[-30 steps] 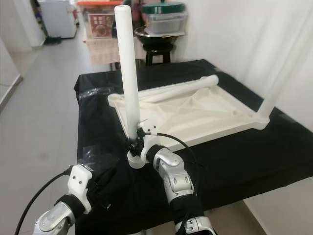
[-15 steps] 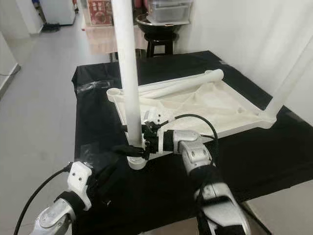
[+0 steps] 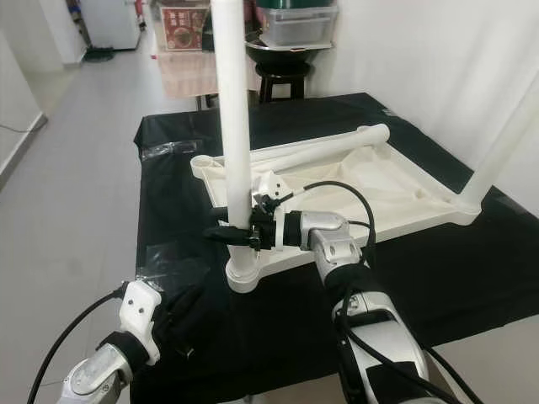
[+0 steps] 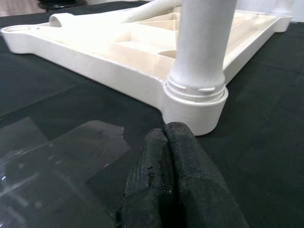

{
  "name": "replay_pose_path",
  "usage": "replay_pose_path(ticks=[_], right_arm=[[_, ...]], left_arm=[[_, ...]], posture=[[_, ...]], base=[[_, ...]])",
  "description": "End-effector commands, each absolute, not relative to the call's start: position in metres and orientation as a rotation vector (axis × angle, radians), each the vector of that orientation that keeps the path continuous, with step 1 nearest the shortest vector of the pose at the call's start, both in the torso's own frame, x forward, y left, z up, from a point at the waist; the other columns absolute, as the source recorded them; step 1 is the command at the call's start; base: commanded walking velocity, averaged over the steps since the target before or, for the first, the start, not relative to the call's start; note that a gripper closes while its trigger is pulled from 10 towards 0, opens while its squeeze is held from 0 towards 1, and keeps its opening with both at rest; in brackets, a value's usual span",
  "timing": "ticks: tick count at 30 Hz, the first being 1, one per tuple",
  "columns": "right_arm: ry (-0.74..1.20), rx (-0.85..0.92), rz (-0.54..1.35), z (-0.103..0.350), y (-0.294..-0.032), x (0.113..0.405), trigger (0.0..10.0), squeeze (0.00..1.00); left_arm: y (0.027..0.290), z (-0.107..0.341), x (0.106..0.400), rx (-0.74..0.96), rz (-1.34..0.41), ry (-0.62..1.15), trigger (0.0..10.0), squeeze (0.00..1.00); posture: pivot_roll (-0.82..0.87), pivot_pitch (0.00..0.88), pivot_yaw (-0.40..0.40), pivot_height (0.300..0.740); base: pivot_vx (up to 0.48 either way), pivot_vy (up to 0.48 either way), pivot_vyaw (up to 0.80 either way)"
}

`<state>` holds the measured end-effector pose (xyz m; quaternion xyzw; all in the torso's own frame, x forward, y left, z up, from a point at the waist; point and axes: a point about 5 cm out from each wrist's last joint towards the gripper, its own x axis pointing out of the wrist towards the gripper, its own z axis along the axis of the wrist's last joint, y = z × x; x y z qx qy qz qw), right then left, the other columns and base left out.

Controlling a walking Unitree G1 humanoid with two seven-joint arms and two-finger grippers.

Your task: Building children table

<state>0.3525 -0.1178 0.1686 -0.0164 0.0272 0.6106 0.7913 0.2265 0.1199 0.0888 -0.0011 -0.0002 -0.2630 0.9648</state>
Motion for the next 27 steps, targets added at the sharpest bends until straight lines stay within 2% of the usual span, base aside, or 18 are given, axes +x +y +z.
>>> replay_pose_path(ticks=[1,3,4,5,8,9,10,11,17,18,19,20,22,23,27], right_arm=[[0.122,-0.004,1.284,0.15,-0.121,0.347,0.0,0.0],[0.122,-0.005,1.247,0.144,-0.123,0.346,0.0,0.0],[0.139,-0.028,1.171,0.132,-0.122,0.341,0.0,0.0],[0.155,0.006,0.937,0.116,-0.111,0.334,0.0,0.0],[0.155,0.006,0.937,0.116,-0.111,0.334,0.0,0.0],[0.235,0.076,0.726,0.094,-0.098,0.317,0.0,0.0],[0.235,0.076,0.726,0.094,-0.098,0.317,0.0,0.0],[0.244,0.059,0.635,0.093,-0.091,0.313,0.0,0.0],[0.258,0.001,0.649,0.094,-0.074,0.322,0.0,0.0],[0.254,0.002,0.645,0.096,-0.073,0.323,2.8,0.0],[0.246,0.01,0.647,0.098,-0.072,0.324,2.8,0.0],[0.231,0.012,0.659,0.101,-0.073,0.325,10.0,0.0],[0.222,0.012,0.664,0.102,-0.074,0.325,10.0,0.0],[0.202,0.029,0.749,0.108,-0.073,0.325,10.0,1.0],[0.18,0.04,0.882,0.117,-0.073,0.324,10.0,1.0]], left_arm=[[0.12,0.085,0.224,-0.005,-0.529,0.016,10.0,0.0],[0.12,0.085,0.224,-0.006,-0.528,0.016,10.0,0.0],[0.121,0.085,0.224,-0.008,-0.527,0.015,10.0,0.0],[0.122,0.086,0.223,-0.01,-0.526,0.014,10.0,0.0],[0.122,0.086,0.223,-0.01,-0.526,0.014,10.0,0.0],[0.124,0.086,0.223,-0.013,-0.523,0.014,10.0,0.0],[0.124,0.086,0.223,-0.013,-0.523,0.014,10.0,0.0],[0.125,0.086,0.223,-0.017,-0.522,0.016,10.0,0.0],[0.126,0.087,0.223,-0.006,-0.507,0.011,10.0,0.0],[0.126,0.087,0.223,-0.003,-0.498,0.009,10.0,0.0],[0.126,0.088,0.223,-0.003,-0.49,0.007,10.0,0.0],[0.126,0.088,0.224,-0.005,-0.489,0.007,10.0,0.0],[0.126,0.088,0.224,-0.007,-0.49,0.007,10.0,0.0],[0.126,0.087,0.224,-0.007,-0.494,0.008,10.0,0.0],[0.126,0.087,0.225,-0.007,-0.5,0.01,10.0,0.0]], posture=[[-0.01,0.0,-0.03,0.74],[-0.01,0.0,-0.03,0.74],[-0.02,0.0,-0.031,0.74],[-0.03,0.0,-0.033,0.74],[-0.03,0.0,-0.033,0.74],[-0.05,0.0,-0.014,0.74],[-0.05,0.0,-0.014,0.74],[-0.05,0.0,-0.013,0.74],[-0.02,0.0,-0.024,0.74],[-0.01,0.0,-0.031,0.74],[-0.01,0.0,-0.031,0.74],[-0.01,0.0,-0.032,0.74],[-0.01,0.0,-0.032,0.74],[-0.01,0.0,-0.028,0.74],[-0.01,0.0,-0.024,0.74]], base=[[0.0,0.0,0.0],[0.0,0.0,0.0],[0.0,0.0,0.0],[0.0,0.0,0.0],[0.0,0.0,0.0],[0.0,0.0,0.0],[0.0,0.0,0.0],[0.0,0.0,0.0],[0.0,0.0,0.0],[0.0,0.0,0.0],[0.0,0.0,0.0],[0.0,0.0,0.0],[0.0,0.0,0.0],[0.0,0.0,0.0],[0.0,0.0,0.0]])
